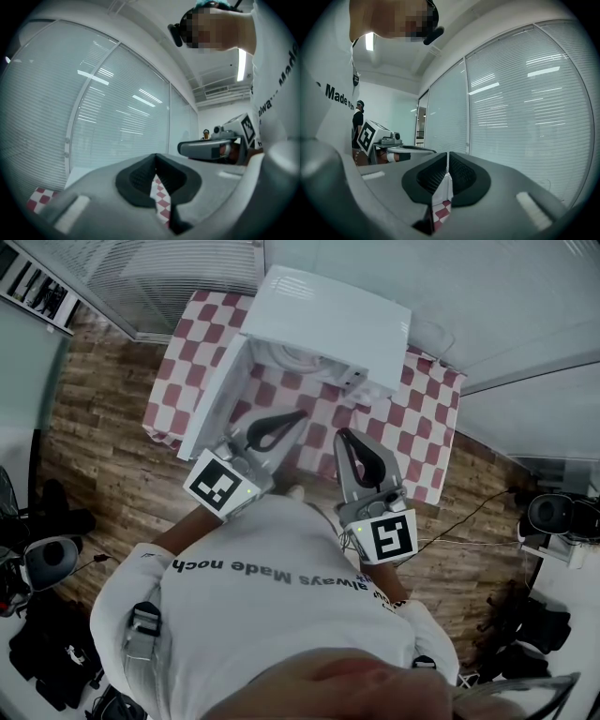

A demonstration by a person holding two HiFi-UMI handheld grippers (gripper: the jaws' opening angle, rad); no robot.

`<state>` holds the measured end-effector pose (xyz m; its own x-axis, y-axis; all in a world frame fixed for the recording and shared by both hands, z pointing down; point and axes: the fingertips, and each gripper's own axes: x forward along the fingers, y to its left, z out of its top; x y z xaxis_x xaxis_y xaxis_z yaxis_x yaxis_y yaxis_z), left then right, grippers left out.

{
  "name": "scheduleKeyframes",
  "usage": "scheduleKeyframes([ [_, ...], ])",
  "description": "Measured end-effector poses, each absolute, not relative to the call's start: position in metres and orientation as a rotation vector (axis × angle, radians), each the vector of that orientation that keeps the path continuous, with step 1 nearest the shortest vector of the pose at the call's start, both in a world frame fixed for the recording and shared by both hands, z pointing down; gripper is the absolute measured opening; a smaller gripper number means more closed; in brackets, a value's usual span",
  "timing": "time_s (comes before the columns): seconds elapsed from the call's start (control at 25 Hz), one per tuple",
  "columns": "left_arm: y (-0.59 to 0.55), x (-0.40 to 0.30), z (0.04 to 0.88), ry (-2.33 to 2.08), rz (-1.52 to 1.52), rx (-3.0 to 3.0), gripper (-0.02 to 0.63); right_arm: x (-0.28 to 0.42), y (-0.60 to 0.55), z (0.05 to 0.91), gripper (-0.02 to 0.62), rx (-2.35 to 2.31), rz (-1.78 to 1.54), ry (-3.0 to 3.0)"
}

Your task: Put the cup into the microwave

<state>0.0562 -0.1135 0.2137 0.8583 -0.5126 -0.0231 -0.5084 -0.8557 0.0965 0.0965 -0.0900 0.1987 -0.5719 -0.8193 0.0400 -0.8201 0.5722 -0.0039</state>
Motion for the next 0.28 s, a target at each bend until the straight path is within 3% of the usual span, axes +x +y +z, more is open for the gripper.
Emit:
scheduleKeyframes([
  [0.28,-0.1129,0.0572,0.2213,-0.808,-0.032,2.945,0.003,0.0969,-0.0897,0.1927,0.015,1.441,0.013,-2.757],
])
